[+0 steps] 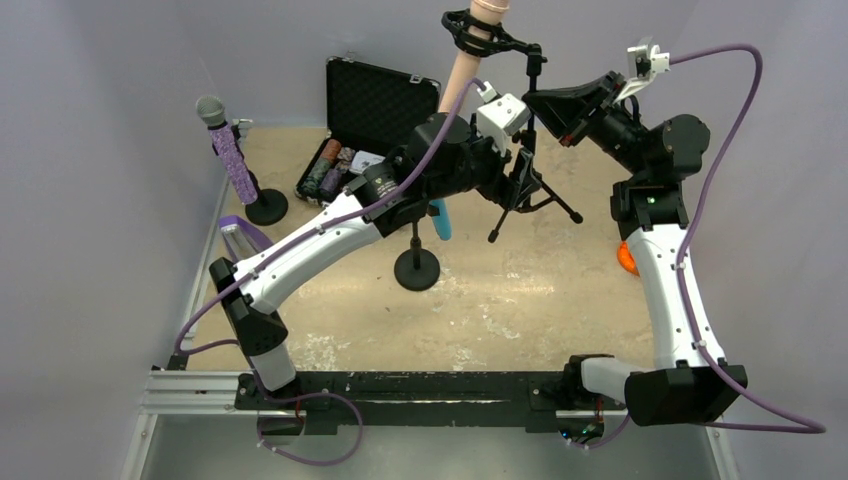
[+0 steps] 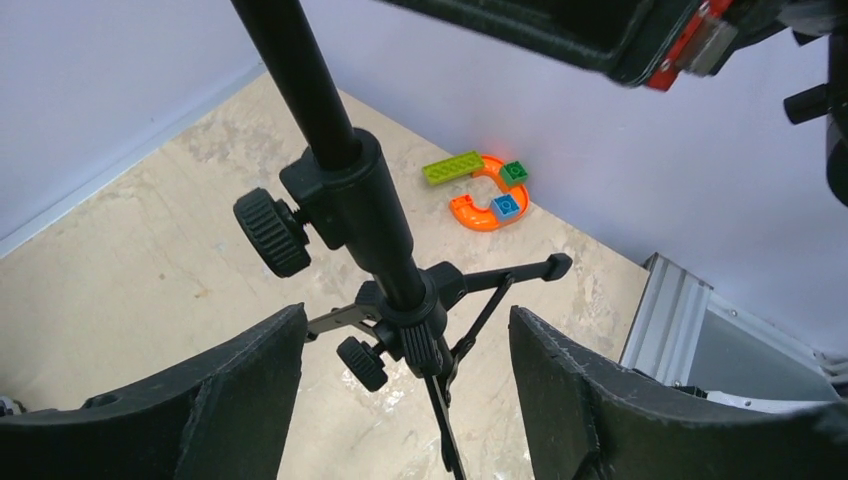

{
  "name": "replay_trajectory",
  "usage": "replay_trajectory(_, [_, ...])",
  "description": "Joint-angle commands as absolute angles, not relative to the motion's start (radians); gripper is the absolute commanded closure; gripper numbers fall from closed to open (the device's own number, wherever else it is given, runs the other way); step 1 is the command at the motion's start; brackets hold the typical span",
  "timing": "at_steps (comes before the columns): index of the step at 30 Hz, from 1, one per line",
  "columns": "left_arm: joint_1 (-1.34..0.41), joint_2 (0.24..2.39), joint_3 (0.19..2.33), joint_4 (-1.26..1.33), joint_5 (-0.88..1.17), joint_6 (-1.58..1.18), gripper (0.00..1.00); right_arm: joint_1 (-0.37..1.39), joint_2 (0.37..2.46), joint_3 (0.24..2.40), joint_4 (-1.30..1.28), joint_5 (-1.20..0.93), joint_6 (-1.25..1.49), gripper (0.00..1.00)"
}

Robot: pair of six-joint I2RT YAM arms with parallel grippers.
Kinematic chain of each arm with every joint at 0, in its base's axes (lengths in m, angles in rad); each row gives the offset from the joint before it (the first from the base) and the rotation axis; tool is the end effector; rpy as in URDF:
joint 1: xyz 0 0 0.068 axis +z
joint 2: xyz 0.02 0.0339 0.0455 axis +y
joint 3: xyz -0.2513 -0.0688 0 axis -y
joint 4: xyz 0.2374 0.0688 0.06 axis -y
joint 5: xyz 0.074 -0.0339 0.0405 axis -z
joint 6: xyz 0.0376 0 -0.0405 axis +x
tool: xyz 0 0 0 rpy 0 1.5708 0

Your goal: Attach the microphones to the stand

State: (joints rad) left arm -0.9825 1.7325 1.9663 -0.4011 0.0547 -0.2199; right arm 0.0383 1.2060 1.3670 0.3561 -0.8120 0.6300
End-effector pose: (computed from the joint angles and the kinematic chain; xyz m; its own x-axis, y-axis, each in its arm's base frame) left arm 0.2133 -0.3235 0.4563 -0.2779 0.0241 -0.9603 0.8197 0.5272 -0.2240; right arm 0.2406 0.0365 0.4949 0.0123 0.4061 -0.9137 -0.8216 0.5249 0.2222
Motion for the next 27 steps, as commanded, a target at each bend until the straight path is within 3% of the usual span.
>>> replay_trajectory(1, [-0.991,1.711,1.94,-0.434,0.043,-0.178,0.23,0.036,1.179,1.436,0.423,-0.789,0.663,1.0])
replay_trajectory(13, [-1.035,1.654,1.879,-0.512,-0.133,-0.144,0.23,0.036,1.184,1.445,0.377,-0.752,0.604,1.0])
replay_trajectory(21, [-1.039,1.665,1.908,-0.547,-0.104,-0.158,0.37,0.036,1.18,1.427,0.371,-0.738,0.584,1.0])
replay_trajectory(27, [-1.039,1.697,1.955,-0.575,-0.007,-0.167,0.39,0.036,1.177,1.426,0.371,-0.738,0.581,1.0])
